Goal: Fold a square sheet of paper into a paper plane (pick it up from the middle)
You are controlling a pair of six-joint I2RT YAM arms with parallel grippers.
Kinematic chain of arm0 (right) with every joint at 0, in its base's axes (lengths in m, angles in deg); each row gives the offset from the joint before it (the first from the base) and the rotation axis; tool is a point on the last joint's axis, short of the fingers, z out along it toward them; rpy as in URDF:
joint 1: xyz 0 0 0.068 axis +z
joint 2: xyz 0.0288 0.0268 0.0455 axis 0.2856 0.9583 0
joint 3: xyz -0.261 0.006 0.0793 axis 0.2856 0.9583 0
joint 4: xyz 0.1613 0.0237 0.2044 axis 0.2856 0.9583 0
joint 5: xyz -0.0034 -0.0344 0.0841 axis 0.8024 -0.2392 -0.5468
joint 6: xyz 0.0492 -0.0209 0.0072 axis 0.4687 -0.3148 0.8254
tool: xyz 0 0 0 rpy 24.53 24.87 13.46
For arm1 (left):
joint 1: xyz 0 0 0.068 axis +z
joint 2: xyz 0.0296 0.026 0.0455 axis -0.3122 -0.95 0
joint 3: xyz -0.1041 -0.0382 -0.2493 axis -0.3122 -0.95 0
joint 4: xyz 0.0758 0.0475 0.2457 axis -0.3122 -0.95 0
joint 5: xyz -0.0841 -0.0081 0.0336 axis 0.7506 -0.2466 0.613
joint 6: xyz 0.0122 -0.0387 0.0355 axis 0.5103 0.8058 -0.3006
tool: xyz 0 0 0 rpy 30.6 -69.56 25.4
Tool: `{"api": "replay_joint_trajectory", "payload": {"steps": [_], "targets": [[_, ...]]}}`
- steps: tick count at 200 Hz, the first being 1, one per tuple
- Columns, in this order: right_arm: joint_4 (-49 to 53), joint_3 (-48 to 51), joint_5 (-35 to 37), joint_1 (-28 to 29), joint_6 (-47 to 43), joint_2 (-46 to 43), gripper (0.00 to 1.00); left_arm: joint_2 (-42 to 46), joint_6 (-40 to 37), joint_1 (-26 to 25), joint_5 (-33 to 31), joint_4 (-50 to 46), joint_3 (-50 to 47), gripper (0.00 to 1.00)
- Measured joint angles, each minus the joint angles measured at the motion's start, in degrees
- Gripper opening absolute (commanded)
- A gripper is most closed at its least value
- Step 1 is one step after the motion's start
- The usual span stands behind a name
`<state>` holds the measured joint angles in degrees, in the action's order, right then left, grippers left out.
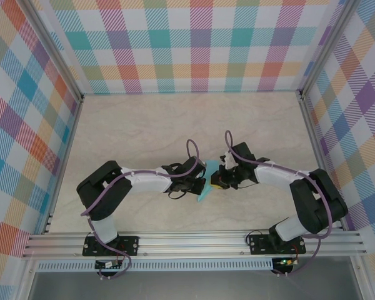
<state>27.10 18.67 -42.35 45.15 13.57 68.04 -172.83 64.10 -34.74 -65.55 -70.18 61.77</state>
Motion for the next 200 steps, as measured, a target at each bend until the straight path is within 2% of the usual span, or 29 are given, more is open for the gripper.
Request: {"api": "replay_joint_trajectory", "payload": {"steps": [37,96,137,200], "targets": [[-5.25,0.07,-0.44,2.58,3.08,3.19,0.06,0.0,0.0,0.0,-0.02,-0.09,0.0,0.0],[-6.8,0.04,-1.46,2.56,3.37,5.66,0.06,0.0,0.0,0.28,0.0,-0.31,0.0,0.0],[-7.32,0.48,0.94,2.64,3.37,9.57,0.05,0.0,-0.02,0.37,0.33,-0.07,0.0,0.0],[-7.56,0.63,1.7,2.64,3.34,9.27,0.07,0.0,-0.04,0.37,0.44,0.07,0.0,0.0]]}}
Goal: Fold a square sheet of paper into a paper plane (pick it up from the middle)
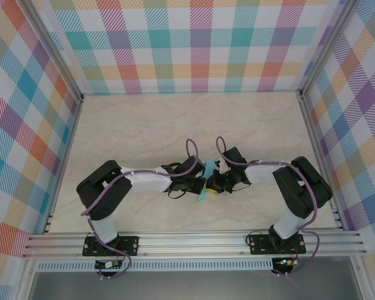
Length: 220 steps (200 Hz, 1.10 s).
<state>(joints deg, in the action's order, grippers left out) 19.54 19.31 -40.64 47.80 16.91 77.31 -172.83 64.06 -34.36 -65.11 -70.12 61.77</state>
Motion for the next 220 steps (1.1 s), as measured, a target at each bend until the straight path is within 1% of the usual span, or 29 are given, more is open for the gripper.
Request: {"api": "replay_joint_trajectory", "payload": {"steps": [47,86,122,162,220], "targets": [[1.31,-0.76,0.37,-1.29,-0.63,-3.06,0.07,0.0,-0.02,0.0,0.0,0.0,0.0,0.0],[1.46,-1.2,1.03,-3.37,-1.75,-2.6,0.06,0.0,-0.02,0.0,-0.02,0.02,0.0,0.0],[0.96,-1.2,1.14,-3.67,-2.34,0.9,0.06,0.0,-0.02,0.0,0.0,0.42,-0.26,0.0],[0.83,-1.2,0.46,-4.63,-3.08,0.81,0.06,0.0,-0.02,0.0,-0.02,0.79,-0.37,0.0],[1.4,-1.14,0.33,-8.72,-4.61,-0.44,0.06,0.0,-0.04,0.0,-0.02,0.92,-0.37,0.0]]}}
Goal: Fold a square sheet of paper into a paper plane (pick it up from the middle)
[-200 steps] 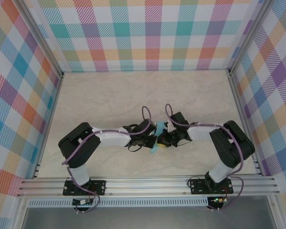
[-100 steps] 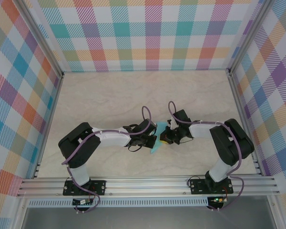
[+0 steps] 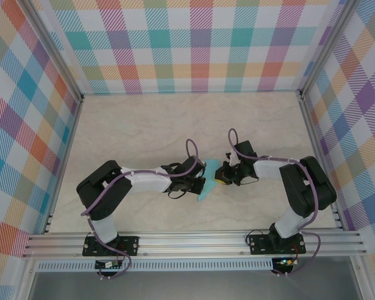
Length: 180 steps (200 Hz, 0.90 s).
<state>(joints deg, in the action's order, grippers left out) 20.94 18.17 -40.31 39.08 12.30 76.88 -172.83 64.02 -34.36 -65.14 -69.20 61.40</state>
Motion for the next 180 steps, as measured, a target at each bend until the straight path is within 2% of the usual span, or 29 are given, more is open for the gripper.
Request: {"api": "replay_joint_trajectory", "payload": {"steps": [83,124,180], "targets": [[-0.55,0.15,-0.66,-0.33,-1.66,1.66,0.05,0.0,0.0,0.0,0.02,0.04,-0.02,0.0],[-0.7,1.18,-2.67,-0.24,-1.42,-1.36,0.06,0.0,0.0,0.0,0.02,0.04,-0.02,0.0],[-1.97,1.22,-5.49,2.21,-1.2,-2.01,0.07,-0.13,0.0,0.0,0.04,0.2,0.0,0.0]]}}
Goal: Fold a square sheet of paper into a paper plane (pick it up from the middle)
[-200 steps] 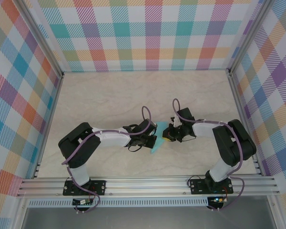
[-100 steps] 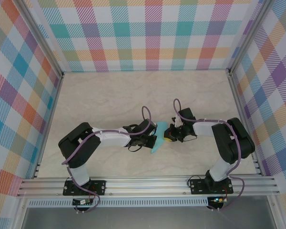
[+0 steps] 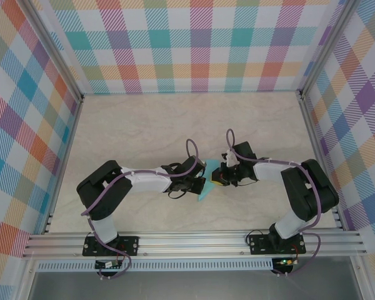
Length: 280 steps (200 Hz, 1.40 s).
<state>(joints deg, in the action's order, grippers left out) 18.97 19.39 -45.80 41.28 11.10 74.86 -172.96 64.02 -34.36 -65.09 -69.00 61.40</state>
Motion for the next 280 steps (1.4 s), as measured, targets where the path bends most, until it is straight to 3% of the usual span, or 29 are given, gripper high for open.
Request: {"api": "replay_joint_trajectory", "payload": {"steps": [78,101,112,126,157,184,227,280], "targets": [[0.17,0.0,0.83,0.94,-0.35,4.37,0.05,0.02,0.04,0.0,0.02,-0.02,0.04,0.01],[0.37,-0.13,0.96,0.94,-0.44,4.37,0.05,0.24,0.33,0.0,-0.11,-0.55,0.13,0.18],[0.35,-0.13,1.03,0.94,-0.44,4.37,0.05,0.7,1.01,-0.02,-0.28,-1.77,0.39,0.31],[0.35,-0.13,1.03,0.94,-0.44,4.37,0.05,2.29,1.81,0.0,-1.18,-4.11,0.59,0.35],[0.48,-0.22,1.09,0.94,-0.42,4.42,0.04,8.31,5.84,-0.02,-1.44,-6.03,0.68,0.26],[0.52,-0.24,1.01,0.94,-0.39,4.5,0.04,11.32,10.73,-0.11,2.4,-3.34,0.48,0.18],[0.55,-0.28,0.96,0.94,-0.39,4.59,0.04,8.13,18.71,-0.17,10.19,5.62,-2.01,0.16],[0.72,-0.46,0.87,0.92,-0.48,4.76,0.04,3.06,23.06,-0.17,13.35,9.22,-2.38,0.14]]}}
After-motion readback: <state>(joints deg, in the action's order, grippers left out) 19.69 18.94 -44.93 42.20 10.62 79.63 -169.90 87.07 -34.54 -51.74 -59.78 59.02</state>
